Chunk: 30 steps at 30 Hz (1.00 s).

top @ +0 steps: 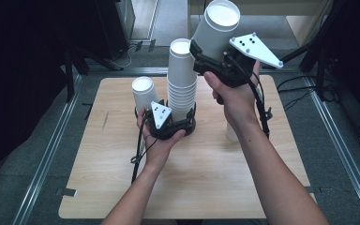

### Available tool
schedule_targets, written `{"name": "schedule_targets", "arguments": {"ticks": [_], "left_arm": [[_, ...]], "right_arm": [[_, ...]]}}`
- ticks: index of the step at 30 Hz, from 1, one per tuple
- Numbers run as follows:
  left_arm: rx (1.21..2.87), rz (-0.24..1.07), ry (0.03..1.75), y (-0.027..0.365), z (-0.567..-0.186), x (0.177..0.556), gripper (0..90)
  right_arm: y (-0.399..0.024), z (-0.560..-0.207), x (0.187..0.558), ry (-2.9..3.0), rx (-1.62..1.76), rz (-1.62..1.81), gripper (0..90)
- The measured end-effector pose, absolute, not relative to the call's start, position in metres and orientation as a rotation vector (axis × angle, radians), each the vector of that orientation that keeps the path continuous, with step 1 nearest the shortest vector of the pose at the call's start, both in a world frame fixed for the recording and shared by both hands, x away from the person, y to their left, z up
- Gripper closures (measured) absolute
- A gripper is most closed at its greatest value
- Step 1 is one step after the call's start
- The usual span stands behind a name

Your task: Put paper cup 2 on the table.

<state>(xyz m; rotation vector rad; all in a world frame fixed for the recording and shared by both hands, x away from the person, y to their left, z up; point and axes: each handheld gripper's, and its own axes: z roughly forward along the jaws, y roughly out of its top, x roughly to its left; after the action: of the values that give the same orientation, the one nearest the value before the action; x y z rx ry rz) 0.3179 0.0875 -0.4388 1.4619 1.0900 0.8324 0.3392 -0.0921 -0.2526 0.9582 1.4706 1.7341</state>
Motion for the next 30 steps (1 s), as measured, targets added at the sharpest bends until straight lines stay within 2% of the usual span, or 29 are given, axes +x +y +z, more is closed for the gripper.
{"name": "schedule_targets", "arguments": {"ticks": [16,30], "left_arm": [[1.492,0.77,1.064,0.093,-0.446,0.295,0.0],[1.496,0.7,1.067,0.106,-0.458,0.268,0.0]], "right_arm": [[-0.133,-0.282,0.32,1.462,0.995,1.689,14.3],[-0.143,-0.333,0.294,1.542,0.954,1.589,14.2]]}}
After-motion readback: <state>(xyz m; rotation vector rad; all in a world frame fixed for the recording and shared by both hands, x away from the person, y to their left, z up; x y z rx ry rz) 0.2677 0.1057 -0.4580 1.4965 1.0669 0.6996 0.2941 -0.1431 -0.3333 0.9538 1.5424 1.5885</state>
